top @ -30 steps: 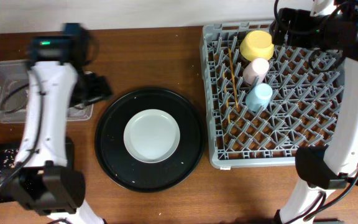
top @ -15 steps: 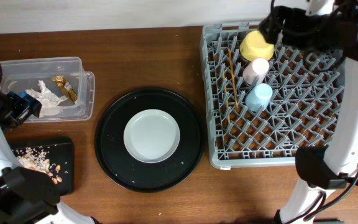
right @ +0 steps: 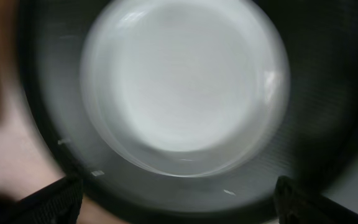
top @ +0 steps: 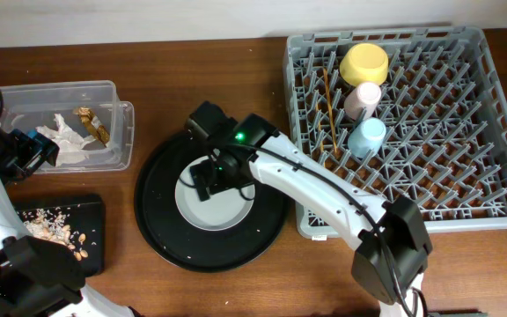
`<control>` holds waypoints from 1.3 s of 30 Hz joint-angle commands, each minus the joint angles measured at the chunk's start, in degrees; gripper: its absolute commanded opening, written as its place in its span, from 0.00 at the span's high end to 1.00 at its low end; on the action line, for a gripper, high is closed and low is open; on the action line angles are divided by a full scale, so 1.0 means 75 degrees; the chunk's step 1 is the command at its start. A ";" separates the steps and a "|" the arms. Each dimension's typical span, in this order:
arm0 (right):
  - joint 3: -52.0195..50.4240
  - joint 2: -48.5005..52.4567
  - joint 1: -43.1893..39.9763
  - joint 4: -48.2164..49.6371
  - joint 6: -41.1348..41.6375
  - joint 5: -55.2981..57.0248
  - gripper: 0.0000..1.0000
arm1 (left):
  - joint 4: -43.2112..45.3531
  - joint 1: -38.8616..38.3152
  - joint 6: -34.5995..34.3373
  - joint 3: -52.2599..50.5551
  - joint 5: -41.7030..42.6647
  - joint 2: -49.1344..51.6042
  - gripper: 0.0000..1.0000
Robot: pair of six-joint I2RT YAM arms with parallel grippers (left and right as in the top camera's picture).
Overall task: Sort waste into correct bins and load items into the dishwasher rack
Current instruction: 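Grasp the white plate rim with the right gripper and lift it, then stand the white plate upright at the rack's left edge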
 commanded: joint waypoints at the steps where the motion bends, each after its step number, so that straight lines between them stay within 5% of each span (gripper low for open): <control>1: -0.0411 -0.0105 -0.0262 -0.0096 0.0758 0.1224 0.14 | 0.0003 0.0026 -0.0012 0.0096 0.0000 -0.0166 0.01; 3: -0.1064 -0.0099 -0.0262 0.0184 0.0758 0.1221 0.14 | 0.0003 0.0026 -0.0012 0.0096 0.0000 -0.0166 0.01; 7: -0.2550 -0.0099 -0.0361 0.1641 0.0752 0.0067 0.41 | 0.0000 0.0026 -0.0012 0.0096 0.0000 -0.0166 0.01; 14: -0.3622 -0.0090 -0.0361 0.2739 0.1070 0.0172 0.58 | 0.0003 0.0026 -0.0012 0.0096 0.0000 -0.0166 0.01; 16: -0.3649 -0.0090 -0.0361 0.2809 0.1070 0.0216 0.71 | 0.0003 0.0026 -0.0012 0.0096 0.0000 -0.0166 0.01; 18: -0.3279 -0.0117 -0.0560 0.2672 0.1067 0.0184 0.96 | 0.0000 0.0026 -0.0012 0.0096 0.0000 -0.0166 0.01; 22: -0.0970 -0.0137 -0.1402 0.1005 0.0650 0.0160 0.96 | 0.0003 0.0026 -0.0012 0.0096 0.0000 -0.0166 0.01; 24: 0.1422 -0.0137 -0.2346 -0.0734 0.0420 0.1003 0.96 | 0.0000 0.0026 -0.0015 0.0096 0.0000 -0.0166 0.01; 27: 0.3252 -0.0137 -0.3768 -0.2133 0.0428 0.2897 0.96 | 0.0003 0.0026 -0.0012 0.0096 0.0000 -0.0166 0.01; 32: 0.3165 -0.0047 -0.4336 -0.1542 0.0577 0.6266 0.96 | 0.0000 0.0026 -0.0012 0.0096 0.0000 -0.0166 0.01; 39: 0.2334 0.0909 -0.3273 -0.0303 0.0574 0.7032 0.96 | 0.0003 0.0026 -0.0012 0.0096 0.0000 -0.0166 0.01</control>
